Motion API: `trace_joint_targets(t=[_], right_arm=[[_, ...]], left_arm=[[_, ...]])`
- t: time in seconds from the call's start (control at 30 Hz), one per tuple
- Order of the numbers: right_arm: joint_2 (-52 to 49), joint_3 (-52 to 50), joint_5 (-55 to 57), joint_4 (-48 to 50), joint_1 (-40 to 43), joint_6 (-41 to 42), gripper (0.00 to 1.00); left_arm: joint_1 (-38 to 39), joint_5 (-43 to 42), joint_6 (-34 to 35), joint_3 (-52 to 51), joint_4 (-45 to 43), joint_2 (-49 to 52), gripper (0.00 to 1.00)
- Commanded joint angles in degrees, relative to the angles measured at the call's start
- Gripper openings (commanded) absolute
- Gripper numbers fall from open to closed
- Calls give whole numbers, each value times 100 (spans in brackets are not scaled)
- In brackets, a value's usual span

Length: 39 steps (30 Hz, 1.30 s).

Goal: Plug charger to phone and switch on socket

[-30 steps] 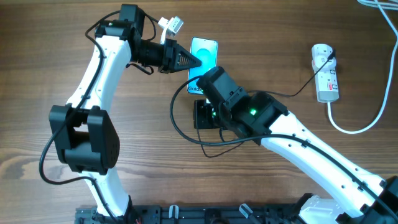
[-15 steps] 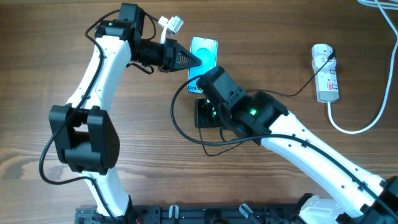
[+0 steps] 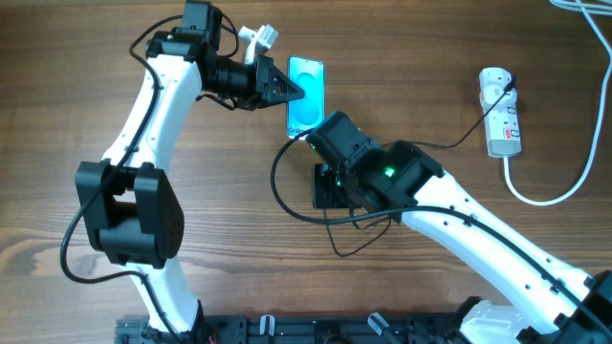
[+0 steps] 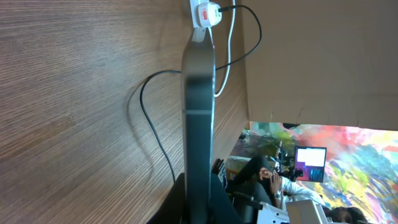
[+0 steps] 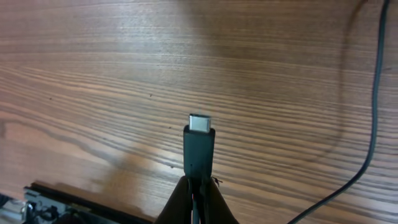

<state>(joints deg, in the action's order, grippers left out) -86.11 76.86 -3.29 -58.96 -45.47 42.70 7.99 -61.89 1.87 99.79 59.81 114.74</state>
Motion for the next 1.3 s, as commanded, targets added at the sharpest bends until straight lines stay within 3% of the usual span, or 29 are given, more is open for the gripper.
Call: trace_joint_targets(t=[0.0,0.27,0.43,0.53,0.77,1.03,1.27], right_arm=[[109,37,199,0,13,96,4],[109,37,-275,702,13,-118,4],[22,37,-101,780,13,-201,4],[-208,37,-57,822,13,-160,4],[-238,39,-59,918,197,-164,4],[-240,37,-1115,1150,446,-669,4],[-240,37,-529,1115,450,-313,4]], left_arm=[[11,-142,35,94,0,-170,4],[107,-173,4,94,66,-170,4],[133,-216,-24,94,59,-170,4],[133,-798,-439,94,81,-170,4],[122,-682,-466,94,63,-170,4],[122,-531,-463,94,63,-170,4],[122,-533,-463,94,66,-170,4]])
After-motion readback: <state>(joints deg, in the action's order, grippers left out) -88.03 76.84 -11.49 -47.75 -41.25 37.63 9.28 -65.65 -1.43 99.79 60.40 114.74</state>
